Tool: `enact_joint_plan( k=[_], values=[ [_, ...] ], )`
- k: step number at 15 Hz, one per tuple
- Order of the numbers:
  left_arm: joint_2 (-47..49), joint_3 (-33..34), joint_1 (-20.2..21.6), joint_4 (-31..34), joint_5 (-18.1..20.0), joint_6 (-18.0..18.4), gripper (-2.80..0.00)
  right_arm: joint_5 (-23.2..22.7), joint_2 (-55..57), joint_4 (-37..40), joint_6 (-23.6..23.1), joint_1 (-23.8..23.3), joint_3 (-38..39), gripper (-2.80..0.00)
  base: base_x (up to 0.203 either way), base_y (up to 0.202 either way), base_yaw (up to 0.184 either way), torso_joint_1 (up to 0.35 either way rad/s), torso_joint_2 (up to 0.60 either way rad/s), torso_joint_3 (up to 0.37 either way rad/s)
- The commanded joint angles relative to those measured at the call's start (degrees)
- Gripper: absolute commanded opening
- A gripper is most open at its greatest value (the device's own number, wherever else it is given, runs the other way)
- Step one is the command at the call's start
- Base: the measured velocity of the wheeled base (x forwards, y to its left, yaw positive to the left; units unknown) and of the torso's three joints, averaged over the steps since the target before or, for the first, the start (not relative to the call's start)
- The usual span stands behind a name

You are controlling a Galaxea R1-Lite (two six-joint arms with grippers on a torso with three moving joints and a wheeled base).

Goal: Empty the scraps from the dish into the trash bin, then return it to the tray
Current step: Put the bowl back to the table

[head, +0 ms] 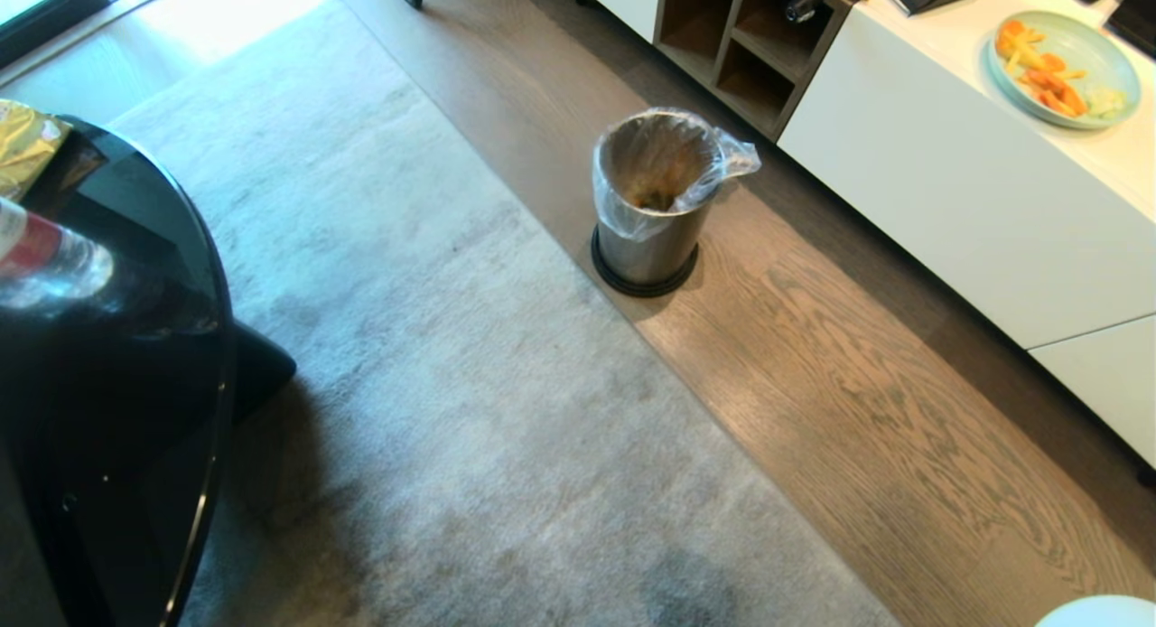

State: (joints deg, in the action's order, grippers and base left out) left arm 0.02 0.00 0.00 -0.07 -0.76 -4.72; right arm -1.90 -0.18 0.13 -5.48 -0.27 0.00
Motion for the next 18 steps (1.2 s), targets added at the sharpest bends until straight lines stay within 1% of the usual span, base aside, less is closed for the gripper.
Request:
enact_joint_plan(
  k=[1,2,8,18],
  values=[
    [-0.02,0.00,0.00,-0.01,-0.03,-0.02,-2.80,-0.03,0.18,-0.02,-0.06,0.00,0.00,-2.80,-0.180,0.000,-0.002,0.005,0.00,0.004],
    [-0.02,0.00,0.00,-0.09,-0.03,-0.02,-2.80,-0.03,0.18,0.03,-0.06,0.00,0.00,-2.80,-0.131,0.000,0.000,-0.002,0.00,0.004],
    [-0.02,0.00,0.00,-0.01,-0.03,-0.02,-2.80,-0.03,0.18,0.04,-0.06,0.00,0.00,-2.80,0.000,0.000,0.000,0.001,0.00,0.026],
    [-0.02,0.00,0.00,-0.01,-0.03,-0.11,-2.80,-0.03,0.18,0.04,-0.06,0.00,0.00,-2.80,0.000,0.000,0.000,0.001,0.00,0.193]
  ],
)
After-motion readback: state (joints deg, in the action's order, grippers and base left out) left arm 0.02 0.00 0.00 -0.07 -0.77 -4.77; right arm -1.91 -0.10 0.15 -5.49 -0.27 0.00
